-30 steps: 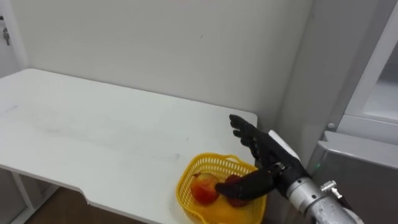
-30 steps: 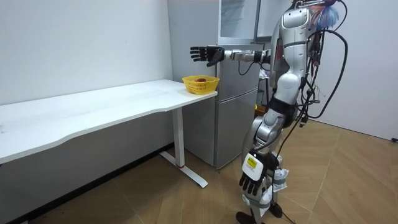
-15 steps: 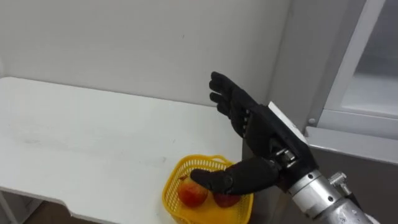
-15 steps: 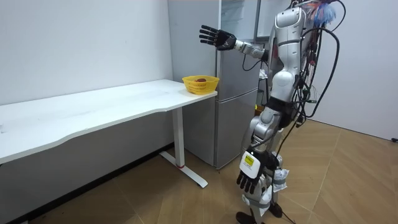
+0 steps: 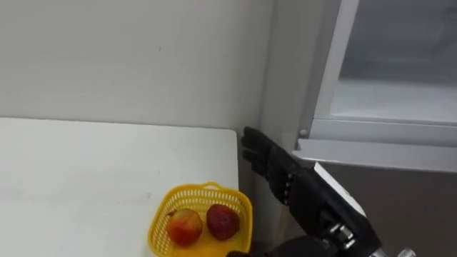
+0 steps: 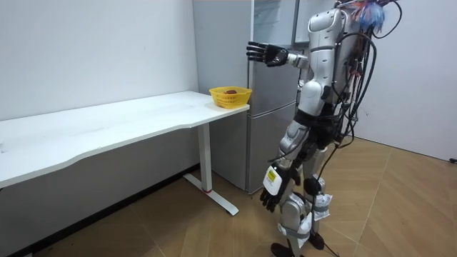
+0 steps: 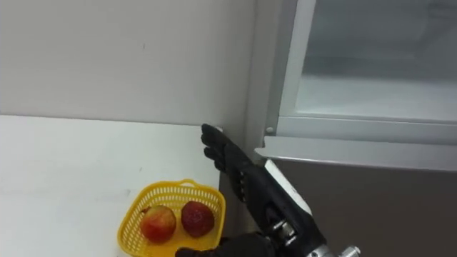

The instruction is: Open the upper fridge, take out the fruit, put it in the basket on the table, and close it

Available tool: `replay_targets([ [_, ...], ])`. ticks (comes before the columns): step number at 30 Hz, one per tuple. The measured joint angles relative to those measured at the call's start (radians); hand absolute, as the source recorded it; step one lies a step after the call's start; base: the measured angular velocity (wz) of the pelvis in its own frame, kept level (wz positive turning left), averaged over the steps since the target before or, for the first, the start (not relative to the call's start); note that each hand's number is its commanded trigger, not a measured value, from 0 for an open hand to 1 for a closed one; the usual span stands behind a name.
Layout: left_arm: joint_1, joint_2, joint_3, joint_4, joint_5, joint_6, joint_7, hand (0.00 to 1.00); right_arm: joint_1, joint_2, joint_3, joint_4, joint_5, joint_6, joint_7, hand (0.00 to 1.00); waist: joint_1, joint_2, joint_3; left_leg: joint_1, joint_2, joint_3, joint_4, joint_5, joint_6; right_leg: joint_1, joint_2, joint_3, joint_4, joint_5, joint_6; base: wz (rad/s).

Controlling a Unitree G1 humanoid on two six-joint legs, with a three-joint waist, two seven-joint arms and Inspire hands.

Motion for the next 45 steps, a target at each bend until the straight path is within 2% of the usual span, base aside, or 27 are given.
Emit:
replay_targets([
  [4, -0.023, 0.000, -0.006, 0.000, -0.016, 0.002, 0.000, 0.00, 0.060, 0.000, -0.022, -0.009, -0.001, 0.005, 0.038, 0.00, -0.034, 0.002, 0.0004, -0.005, 0.004, 0.007, 0.000, -0.004, 0.000, -0.003, 0.003, 0.006, -0.003, 0.005, 0.000, -0.07],
  [11, -0.037, 0.012, -0.038, 0.000, -0.038, 0.004, 0.000, 0.00, 0.074, -0.001, -0.049, -0.007, -0.001, 0.015, 0.075, 0.00, -0.061, 0.005, 0.0001, -0.001, 0.010, 0.042, -0.012, -0.003, 0.000, -0.022, 0.014, 0.049, -0.004, 0.016, -0.002, -0.17],
  [13, -0.037, 0.015, -0.044, 0.001, -0.042, 0.002, 0.001, 0.00, 0.104, 0.000, -0.063, -0.008, -0.007, 0.015, 0.082, 0.00, -0.078, 0.004, -0.0010, -0.001, 0.010, 0.043, -0.011, -0.003, 0.000, -0.026, 0.014, 0.050, -0.004, 0.018, -0.001, -0.03],
  [16, -0.025, 0.015, -0.043, 0.003, -0.040, 0.001, 0.000, 0.00, 0.181, 0.005, -0.109, -0.009, -0.073, 0.015, 0.084, 0.00, -0.090, 0.011, -0.0008, -0.006, 0.009, 0.047, -0.013, -0.004, 0.001, -0.032, 0.012, 0.053, -0.006, 0.018, 0.000, -0.05],
  [18, -0.020, 0.015, -0.043, 0.006, -0.040, -0.002, -0.001, 0.00, 0.222, 0.009, -0.144, -0.009, -0.129, 0.015, 0.081, 0.00, -0.095, 0.022, -0.0037, -0.003, 0.013, 0.068, -0.013, -0.009, 0.000, -0.034, 0.014, 0.062, -0.005, 0.018, 0.001, -0.22],
  [24, -0.025, 0.015, -0.040, 0.006, -0.038, -0.014, 0.000, 0.00, 0.286, 0.024, -0.213, -0.006, -0.260, 0.013, 0.065, 0.00, -0.128, 0.049, -0.0019, 0.018, 0.014, 0.089, -0.021, -0.011, -0.001, -0.030, 0.019, 0.089, -0.004, 0.018, 0.001, -0.12],
  [27, -0.027, 0.015, -0.041, 0.006, -0.039, -0.015, 0.001, 0.00, 0.321, 0.044, -0.236, -0.005, -0.348, 0.013, 0.049, 0.00, -0.141, 0.050, -0.0013, 0.020, 0.015, 0.106, -0.028, -0.011, 0.000, -0.043, 0.020, 0.104, -0.002, 0.019, 0.001, -0.18],
  [30, -0.032, 0.015, -0.041, 0.006, -0.041, -0.020, 0.000, 0.00, 0.352, 0.046, -0.238, -0.002, -0.357, 0.013, 0.033, 0.00, -0.159, 0.043, 0.0013, 0.032, 0.018, 0.124, -0.033, -0.011, -0.001, -0.048, 0.024, 0.117, -0.002, 0.021, 0.002, -0.19],
  [31, -0.034, 0.016, -0.045, 0.004, -0.044, -0.021, 0.001, 0.00, 0.365, 0.046, -0.238, 0.014, -0.357, 0.003, 0.021, 0.00, -0.166, 0.044, 0.0028, 0.033, 0.019, 0.129, -0.034, -0.012, -0.001, -0.050, 0.026, 0.123, -0.002, 0.021, 0.002, -0.14],
  [33, -0.037, 0.016, -0.046, 0.005, -0.048, -0.022, 0.011, 0.00, 0.381, 0.046, -0.234, 0.086, -0.357, -0.019, -0.003, 0.00, -0.165, 0.037, -0.0003, 0.038, 0.022, 0.146, -0.036, -0.015, -0.003, -0.052, 0.032, 0.144, -0.002, 0.024, 0.002, -0.25],
  [35, -0.040, 0.017, -0.065, 0.005, -0.048, -0.022, 0.024, 0.00, 0.406, 0.046, -0.235, 0.159, -0.361, -0.019, -0.032, 0.00, -0.165, 0.035, -0.0009, 0.042, 0.024, 0.159, -0.036, -0.019, -0.003, -0.058, 0.036, 0.163, 0.004, 0.024, 0.003, -0.31],
  [38, -0.042, 0.018, -0.063, 0.000, -0.048, -0.023, 0.020, 0.00, 0.463, 0.055, -0.241, 0.254, -0.362, -0.020, -0.083, 0.00, -0.185, 0.046, 0.0015, 0.040, 0.024, 0.177, -0.038, -0.021, -0.001, -0.068, 0.034, 0.169, 0.013, 0.027, 0.006, -0.15],
  [40, -0.049, 0.020, -0.066, -0.001, -0.060, -0.023, 0.020, 0.00, 0.463, 0.060, -0.240, 0.359, -0.350, -0.022, -0.107, 0.00, -0.197, 0.047, -0.0012, 0.041, 0.022, 0.182, -0.042, -0.022, 0.000, -0.066, 0.034, 0.176, 0.015, 0.027, 0.007, -0.09],
  [42, -0.059, 0.022, -0.073, 0.000, -0.081, -0.023, 0.024, 0.00, 0.451, 0.082, -0.244, 0.529, -0.310, -0.024, -0.153, 0.00, -0.215, 0.051, -0.0018, 0.042, 0.020, 0.184, -0.046, -0.022, 0.001, -0.066, 0.033, 0.178, 0.018, 0.028, 0.008, -0.07],
  [45, -0.059, 0.022, -0.075, -0.001, -0.083, -0.033, 0.042, 0.00, 0.450, 0.092, -0.244, 0.705, -0.189, -0.023, -0.232, 0.00, -0.217, 0.056, 0.0001, 0.043, 0.019, 0.184, -0.047, -0.022, 0.001, -0.065, 0.032, 0.180, 0.018, 0.026, 0.010, 0.00],
])
